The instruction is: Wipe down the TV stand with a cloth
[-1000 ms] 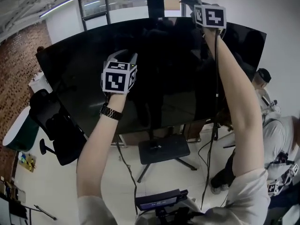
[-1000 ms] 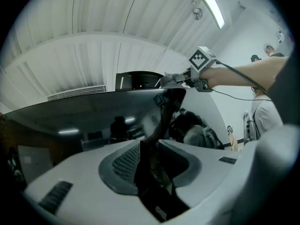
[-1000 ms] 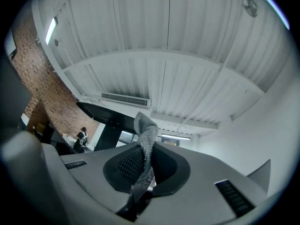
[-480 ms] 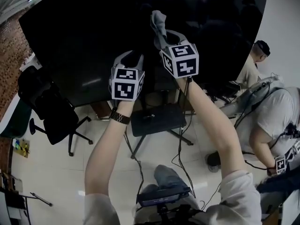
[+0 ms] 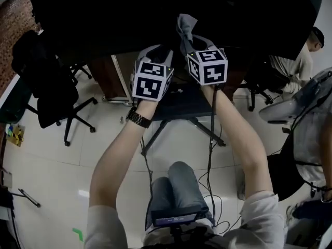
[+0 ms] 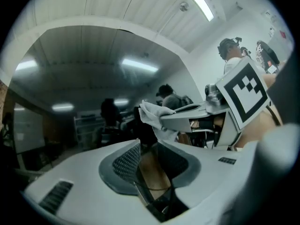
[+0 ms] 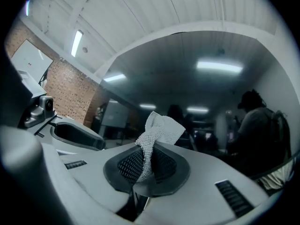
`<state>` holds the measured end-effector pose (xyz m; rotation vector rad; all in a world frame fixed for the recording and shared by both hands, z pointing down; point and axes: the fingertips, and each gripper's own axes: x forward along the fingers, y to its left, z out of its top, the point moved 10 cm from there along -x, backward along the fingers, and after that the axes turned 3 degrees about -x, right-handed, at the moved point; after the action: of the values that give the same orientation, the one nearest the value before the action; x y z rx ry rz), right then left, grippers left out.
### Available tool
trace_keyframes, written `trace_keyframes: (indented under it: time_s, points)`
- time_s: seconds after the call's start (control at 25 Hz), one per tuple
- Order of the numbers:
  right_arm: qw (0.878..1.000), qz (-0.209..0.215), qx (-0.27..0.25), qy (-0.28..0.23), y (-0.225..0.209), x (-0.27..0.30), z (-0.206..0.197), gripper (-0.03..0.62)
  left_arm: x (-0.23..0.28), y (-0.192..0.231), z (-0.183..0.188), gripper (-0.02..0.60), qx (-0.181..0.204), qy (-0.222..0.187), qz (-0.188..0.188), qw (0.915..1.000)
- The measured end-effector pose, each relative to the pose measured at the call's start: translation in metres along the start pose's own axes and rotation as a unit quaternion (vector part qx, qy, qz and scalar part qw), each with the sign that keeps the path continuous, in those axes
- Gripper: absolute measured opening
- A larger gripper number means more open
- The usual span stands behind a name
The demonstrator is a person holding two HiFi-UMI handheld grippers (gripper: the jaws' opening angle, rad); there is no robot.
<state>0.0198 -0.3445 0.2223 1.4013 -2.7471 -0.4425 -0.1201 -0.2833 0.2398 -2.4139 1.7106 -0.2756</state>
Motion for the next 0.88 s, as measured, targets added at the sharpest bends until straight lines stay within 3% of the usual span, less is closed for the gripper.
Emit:
trace_keyframes:
  time_s: [0.2, 0.36, 0.64, 0.88]
  points:
    - [1.000, 0.008, -0.009, 0.003, 0.047, 0.016, -0.162, 0.023, 0.020, -0.002, -0.173, 0.126, -0.008, 0.014, 0.021, 0.9996]
    - [1.000, 0.020, 0.009, 0.001, 0.067, 0.026, -0.228, 0.023, 0.020, -0.004, -0.251, 0.126, -0.007, 0.012, 0.030, 0.9994]
    - [1.000, 0.007, 0.010, -0.001, 0.045, 0.101, -0.239, 0.023, 0.046, 0.005, -0.295, 0.126, -0.024, 0.028, 0.035, 0.9987]
    - [0.996, 0.030, 0.015, 0.085, 0.053, 0.132, -0.303, 0.023, 0.054, 0.009, -0.308, 0.126, -0.025, 0.039, 0.038, 0.9982]
